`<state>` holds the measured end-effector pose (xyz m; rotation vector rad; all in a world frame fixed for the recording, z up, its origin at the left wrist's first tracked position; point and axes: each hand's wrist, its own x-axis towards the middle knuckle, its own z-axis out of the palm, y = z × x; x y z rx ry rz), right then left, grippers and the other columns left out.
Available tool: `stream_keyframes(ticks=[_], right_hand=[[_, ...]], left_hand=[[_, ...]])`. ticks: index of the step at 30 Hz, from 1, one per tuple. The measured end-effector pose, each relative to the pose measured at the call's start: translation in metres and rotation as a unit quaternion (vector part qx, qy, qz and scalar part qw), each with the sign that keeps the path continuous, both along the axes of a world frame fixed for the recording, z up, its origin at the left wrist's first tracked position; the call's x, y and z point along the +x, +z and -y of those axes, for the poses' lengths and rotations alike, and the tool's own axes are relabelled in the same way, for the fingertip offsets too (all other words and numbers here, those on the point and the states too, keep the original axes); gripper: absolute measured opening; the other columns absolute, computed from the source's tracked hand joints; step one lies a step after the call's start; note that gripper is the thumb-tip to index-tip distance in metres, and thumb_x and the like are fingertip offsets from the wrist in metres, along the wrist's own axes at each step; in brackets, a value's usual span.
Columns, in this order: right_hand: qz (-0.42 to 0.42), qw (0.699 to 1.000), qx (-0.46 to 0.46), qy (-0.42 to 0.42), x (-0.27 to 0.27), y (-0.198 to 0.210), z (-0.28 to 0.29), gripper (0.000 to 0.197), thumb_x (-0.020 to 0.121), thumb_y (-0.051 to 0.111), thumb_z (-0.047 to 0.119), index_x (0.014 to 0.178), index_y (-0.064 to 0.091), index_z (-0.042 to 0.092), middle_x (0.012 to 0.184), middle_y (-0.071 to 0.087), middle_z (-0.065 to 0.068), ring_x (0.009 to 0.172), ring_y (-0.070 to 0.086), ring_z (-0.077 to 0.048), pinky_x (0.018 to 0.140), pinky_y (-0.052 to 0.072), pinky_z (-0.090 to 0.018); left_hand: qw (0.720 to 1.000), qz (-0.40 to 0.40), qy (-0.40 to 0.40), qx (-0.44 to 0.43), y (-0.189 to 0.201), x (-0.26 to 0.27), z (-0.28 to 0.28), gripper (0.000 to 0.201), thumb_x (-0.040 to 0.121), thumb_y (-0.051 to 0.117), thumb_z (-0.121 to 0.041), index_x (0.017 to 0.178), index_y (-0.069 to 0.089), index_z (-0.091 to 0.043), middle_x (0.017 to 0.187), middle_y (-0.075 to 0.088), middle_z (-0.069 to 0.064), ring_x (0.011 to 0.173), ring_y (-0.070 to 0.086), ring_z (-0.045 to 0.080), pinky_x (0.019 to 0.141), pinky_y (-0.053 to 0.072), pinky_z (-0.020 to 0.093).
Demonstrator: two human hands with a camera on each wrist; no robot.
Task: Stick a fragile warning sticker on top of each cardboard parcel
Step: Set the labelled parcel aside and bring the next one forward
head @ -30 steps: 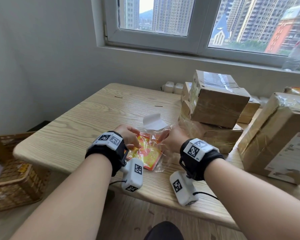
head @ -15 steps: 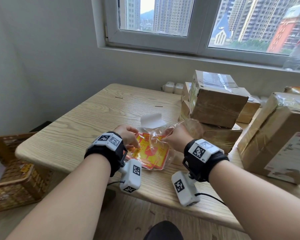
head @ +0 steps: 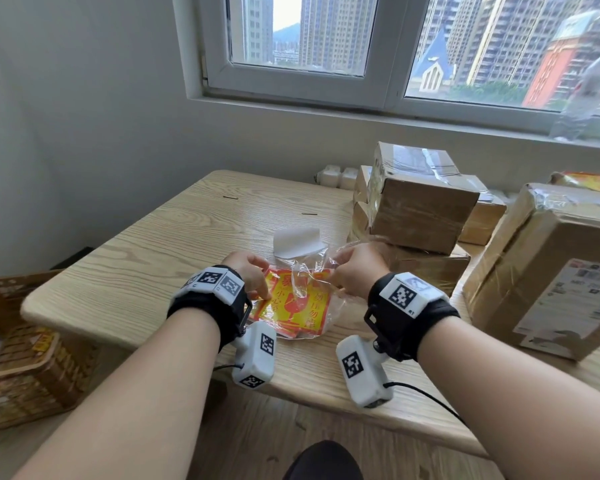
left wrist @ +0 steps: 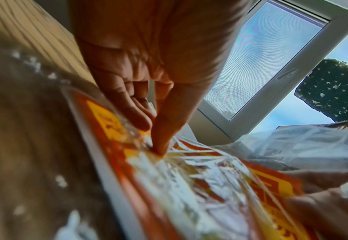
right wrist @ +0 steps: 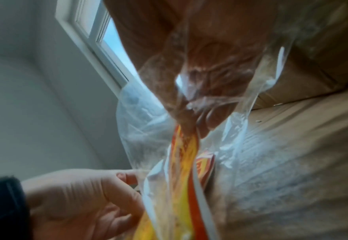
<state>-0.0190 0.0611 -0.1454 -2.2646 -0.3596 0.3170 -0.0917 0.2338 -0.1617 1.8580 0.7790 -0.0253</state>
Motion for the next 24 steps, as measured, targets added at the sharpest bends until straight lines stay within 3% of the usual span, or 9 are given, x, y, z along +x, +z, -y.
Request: stream_keyframes(ticks=[2, 5, 8, 10, 13, 16, 18, 21, 24], right_hand=[[-0.024, 1.0, 0.003, 0.007, 0.002, 0.001, 0.002, 0.022, 0.076, 0.076, 0.006, 0.061, 0.064, 0.017, 0.071, 0.064, -0.003, 0.072, 0.063, -0.019, 0.079, 0.06, -0.038], [-0.047, 0.998, 0.02, 0.023, 0.0, 0.002, 0.001, 0.024, 0.078, 0.079, 0.021, 0.063, 0.063, 0.013, 0.064, 0.064, -0.003, 0.061, 0.061, -0.015, 0.069, 0.058, -0.033], [-0.041, 0.999, -0.01, 0.01, -0.002, -0.002, -0.003, 0.028, 0.082, 0.076, 0.027, 0.063, 0.062, 0.013, 0.057, 0.063, -0.002, 0.055, 0.063, -0.016, 0.06, 0.058, -0.03], [-0.027, 0.999, -0.019, -0.006, 0.0, -0.004, -0.005, 0.023, 0.08, 0.076, 0.025, 0.067, 0.065, 0.01, 0.062, 0.066, -0.006, 0.057, 0.065, -0.019, 0.058, 0.058, -0.032], [-0.021, 0.999, -0.022, -0.024, 0.005, -0.003, -0.002, 0.019, 0.079, 0.07, 0.023, 0.075, 0.069, 0.005, 0.078, 0.073, -0.014, 0.068, 0.071, -0.025, 0.072, 0.062, -0.042], [0.008, 0.999, -0.028, -0.025, 0.004, -0.001, 0.002, 0.017, 0.08, 0.067, 0.017, 0.068, 0.07, 0.006, 0.07, 0.073, -0.011, 0.07, 0.073, -0.026, 0.072, 0.062, -0.045], [0.032, 0.999, -0.029, -0.016, 0.001, 0.002, 0.003, 0.018, 0.077, 0.066, 0.012, 0.061, 0.07, 0.005, 0.065, 0.072, -0.011, 0.068, 0.073, -0.026, 0.069, 0.062, -0.046], [0.055, 0.998, -0.026, -0.005, -0.006, 0.014, 0.008, 0.019, 0.076, 0.068, 0.014, 0.06, 0.07, 0.003, 0.059, 0.072, -0.008, 0.065, 0.073, -0.023, 0.067, 0.062, -0.043], [0.055, 0.998, 0.017, -0.017, -0.013, 0.029, 0.018, 0.02, 0.077, 0.062, 0.013, 0.059, 0.068, 0.007, 0.054, 0.07, -0.008, 0.058, 0.072, -0.02, 0.069, 0.062, -0.041]], left_hand=[[1.0, 0.0, -0.001, 0.007, 0.001, -0.001, 0.001, 0.061, 0.07, 0.068, 0.021, 0.12, 0.062, -0.014, 0.093, 0.058, 0.004, 0.098, 0.061, 0.026, 0.08, 0.057, 0.032], [1.0, -0.006, -0.006, 0.011, 0.001, -0.002, 0.001, 0.062, 0.07, 0.07, 0.018, 0.121, 0.061, -0.016, 0.099, 0.06, 0.005, 0.099, 0.061, 0.024, 0.079, 0.056, 0.031], [1.0, 0.0, 0.003, 0.004, 0.002, -0.002, 0.003, 0.058, 0.07, 0.077, 0.007, 0.12, 0.061, -0.018, 0.089, 0.058, -0.001, 0.085, 0.059, 0.017, 0.069, 0.054, 0.026], [1.0, 0.004, 0.013, 0.012, 0.001, -0.002, 0.003, 0.056, 0.07, 0.079, 0.003, 0.119, 0.062, -0.017, 0.089, 0.058, -0.001, 0.084, 0.058, 0.016, 0.065, 0.052, 0.024], [1.0, -0.004, 0.016, 0.021, -0.002, -0.002, -0.001, 0.056, 0.068, 0.08, 0.006, 0.117, 0.063, -0.015, 0.09, 0.063, 0.001, 0.087, 0.06, 0.018, 0.081, 0.056, 0.032], [0.999, -0.017, 0.005, 0.039, -0.004, 0.0, -0.004, 0.06, 0.066, 0.079, 0.007, 0.119, 0.063, -0.016, 0.086, 0.064, 0.001, 0.082, 0.062, 0.018, 0.089, 0.055, 0.04], [0.998, -0.019, 0.0, 0.064, -0.004, 0.001, -0.005, 0.061, 0.067, 0.08, 0.007, 0.12, 0.063, -0.017, 0.093, 0.063, 0.004, 0.081, 0.061, 0.018, 0.091, 0.054, 0.04], [0.995, -0.026, -0.003, 0.092, -0.005, 0.002, -0.005, 0.062, 0.066, 0.081, 0.005, 0.122, 0.063, -0.017, 0.113, 0.065, 0.009, 0.099, 0.063, 0.024, 0.094, 0.053, 0.039], [0.993, -0.041, -0.003, 0.111, -0.007, 0.004, -0.006, 0.062, 0.067, 0.081, 0.004, 0.123, 0.062, -0.017, 0.114, 0.066, 0.009, 0.105, 0.064, 0.024, 0.094, 0.053, 0.037]])
